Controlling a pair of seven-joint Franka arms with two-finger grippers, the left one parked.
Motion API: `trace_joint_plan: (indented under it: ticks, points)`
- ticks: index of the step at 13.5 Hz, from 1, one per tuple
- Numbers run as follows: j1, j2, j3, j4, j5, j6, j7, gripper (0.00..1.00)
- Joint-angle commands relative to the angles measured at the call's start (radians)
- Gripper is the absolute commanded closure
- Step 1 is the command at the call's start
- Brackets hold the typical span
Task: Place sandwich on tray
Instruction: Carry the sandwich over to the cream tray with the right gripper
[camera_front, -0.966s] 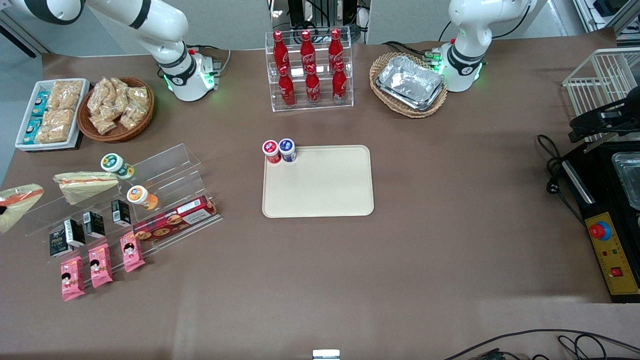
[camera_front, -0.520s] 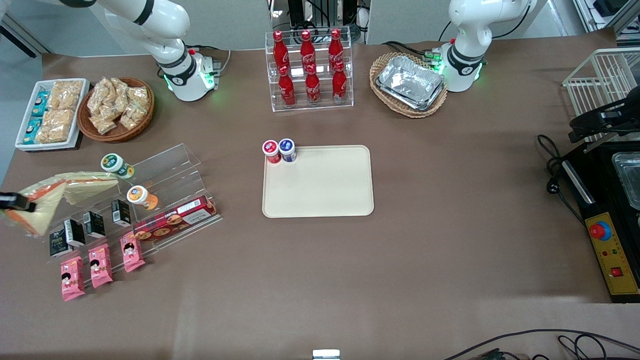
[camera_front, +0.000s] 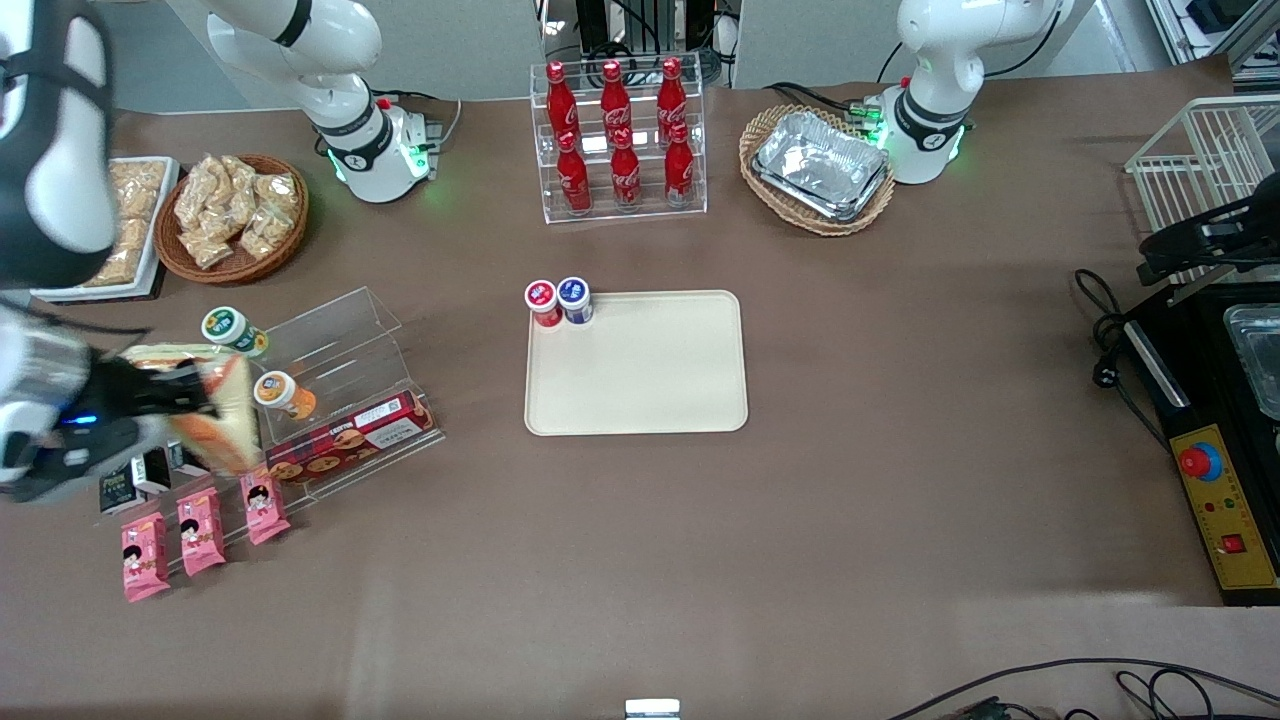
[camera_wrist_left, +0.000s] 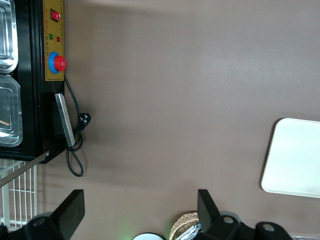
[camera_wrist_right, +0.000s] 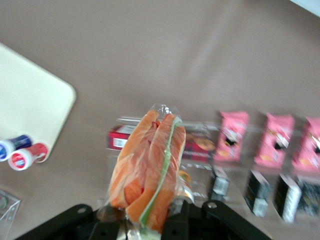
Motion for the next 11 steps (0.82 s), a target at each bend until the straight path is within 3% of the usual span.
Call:
trace_joint_plan:
  ticks: [1, 3, 7, 11]
  points:
    - [0.009, 0.006, 0.156, -0.001, 0.002, 0.017, -0.084, 1.0]
    - [0.115, 0.029, 0.178, -0.006, -0.011, 0.051, -0.086, 1.0]
    - [0.353, 0.107, 0.178, -0.014, -0.108, 0.138, -0.101, 1.0]
    - [0.505, 0.19, 0.178, -0.017, -0.146, 0.24, -0.256, 1.0]
